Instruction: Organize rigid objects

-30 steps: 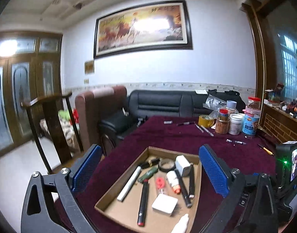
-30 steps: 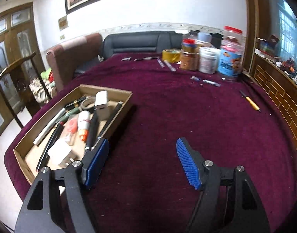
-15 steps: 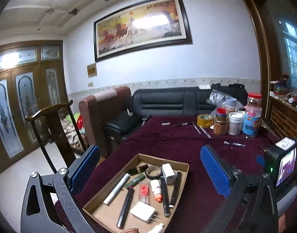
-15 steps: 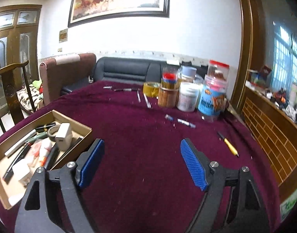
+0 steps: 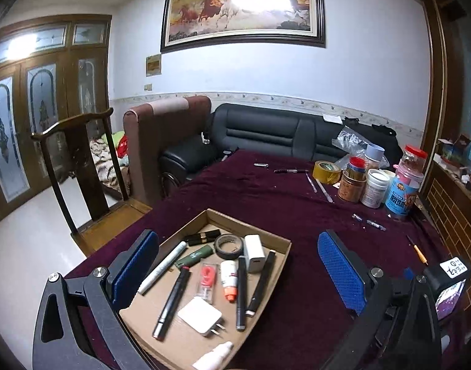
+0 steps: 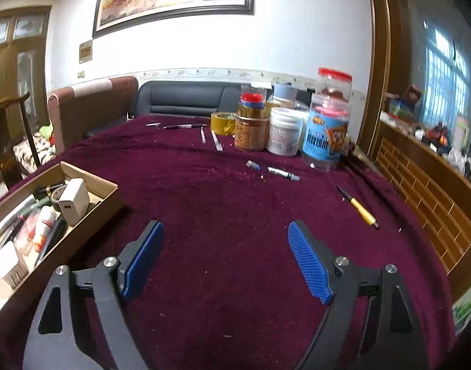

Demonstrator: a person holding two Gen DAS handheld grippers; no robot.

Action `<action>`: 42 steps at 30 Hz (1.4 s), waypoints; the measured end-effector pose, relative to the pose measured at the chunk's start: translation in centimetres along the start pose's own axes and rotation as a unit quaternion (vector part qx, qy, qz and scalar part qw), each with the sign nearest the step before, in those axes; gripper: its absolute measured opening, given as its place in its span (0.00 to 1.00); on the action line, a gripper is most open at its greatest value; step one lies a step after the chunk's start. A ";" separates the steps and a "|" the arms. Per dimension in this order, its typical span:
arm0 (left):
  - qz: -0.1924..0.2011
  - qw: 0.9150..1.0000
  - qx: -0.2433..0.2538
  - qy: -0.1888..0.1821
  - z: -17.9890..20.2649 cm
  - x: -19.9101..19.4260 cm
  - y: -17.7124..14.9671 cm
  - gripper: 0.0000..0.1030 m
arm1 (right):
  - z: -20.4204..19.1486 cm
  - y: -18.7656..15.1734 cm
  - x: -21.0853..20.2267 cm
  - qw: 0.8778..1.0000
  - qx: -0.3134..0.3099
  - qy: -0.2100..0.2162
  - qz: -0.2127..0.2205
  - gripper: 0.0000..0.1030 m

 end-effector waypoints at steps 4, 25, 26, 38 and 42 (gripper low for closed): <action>-0.042 0.999 0.001 -0.010 -2.3 1.5 -0.6 0.99 | -0.3 0.0 -0.4 0.998 -0.021 -0.053 0.031 0.80; -0.038 0.999 -0.032 -0.017 -11.9 3.2 -3.0 0.99 | -12.3 -3.0 -6.9 0.996 -0.087 -0.027 -0.014 0.81; -0.041 0.998 -0.035 -0.021 -12.4 3.4 -3.2 0.99 | -12.9 -3.0 -6.9 0.996 -0.084 -0.016 -0.024 0.81; -0.095 0.994 -0.049 -0.035 -13.5 5.5 -5.2 0.99 | -17.1 -4.0 -7.0 0.992 -0.113 -0.007 -0.058 0.81; -0.108 0.993 -0.043 -0.036 -12.9 5.9 -5.8 0.99 | -17.9 -4.3 -7.2 0.990 -0.128 -0.007 -0.056 0.81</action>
Point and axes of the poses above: each gripper's, at about its wrist camera, not at the fingertips, and x roughly the way its jaws point, z to its right, y to its top, the point moved 8 cm from there along x, roughly the way its jaws point, and after that the axes turned 14 degrees about -z, right-handed, at the moved point
